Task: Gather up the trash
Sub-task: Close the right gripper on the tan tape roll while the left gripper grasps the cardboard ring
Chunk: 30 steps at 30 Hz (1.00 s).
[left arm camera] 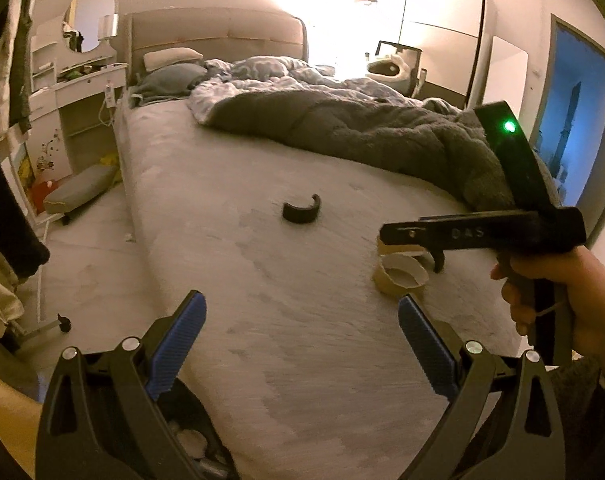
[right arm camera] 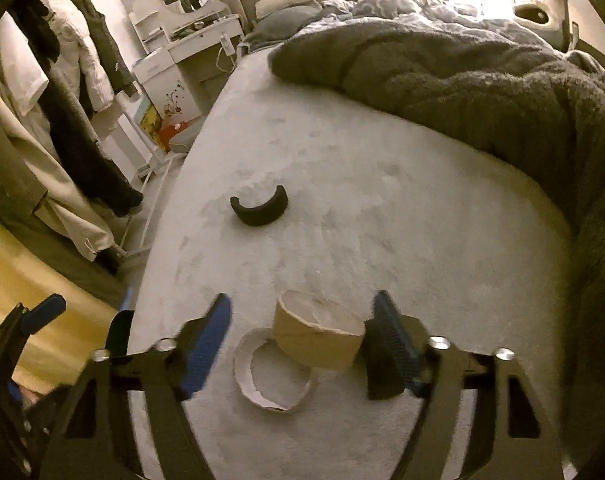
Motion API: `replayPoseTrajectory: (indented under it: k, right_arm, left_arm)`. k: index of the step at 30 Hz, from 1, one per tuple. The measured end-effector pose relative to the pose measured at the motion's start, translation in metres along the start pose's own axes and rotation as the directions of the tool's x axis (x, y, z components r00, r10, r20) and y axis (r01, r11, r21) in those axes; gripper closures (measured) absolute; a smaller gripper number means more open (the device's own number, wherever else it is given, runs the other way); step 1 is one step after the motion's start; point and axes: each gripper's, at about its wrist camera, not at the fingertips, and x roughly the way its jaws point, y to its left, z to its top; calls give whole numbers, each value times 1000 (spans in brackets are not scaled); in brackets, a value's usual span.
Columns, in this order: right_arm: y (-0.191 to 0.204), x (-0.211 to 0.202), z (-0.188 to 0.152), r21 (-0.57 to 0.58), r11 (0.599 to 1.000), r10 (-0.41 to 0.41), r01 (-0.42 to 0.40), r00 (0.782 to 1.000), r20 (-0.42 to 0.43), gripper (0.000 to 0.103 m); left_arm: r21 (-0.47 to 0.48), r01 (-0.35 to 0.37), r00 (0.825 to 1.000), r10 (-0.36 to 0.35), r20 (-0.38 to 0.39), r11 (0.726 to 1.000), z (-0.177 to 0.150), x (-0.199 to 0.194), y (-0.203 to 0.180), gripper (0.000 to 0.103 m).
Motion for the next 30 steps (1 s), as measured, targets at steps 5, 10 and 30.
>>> replayPoseTrajectory:
  k: [5, 10, 30]
  right_arm:
    - [-5, 2, -1, 4, 1000, 16, -16, 1000, -17, 45]
    - [-10, 4, -3, 1, 1000, 24, -24, 999, -22, 55]
    - [-41, -39, 5, 48, 994, 95, -102, 987, 130, 56]
  left_arm:
    - [18, 16, 1000, -16, -18, 1000, 0, 12, -13, 5]
    - [15, 38, 999, -38, -32, 999, 0, 26, -25, 5]
    - [15, 99, 992, -97, -80, 995, 1, 78, -70, 5]
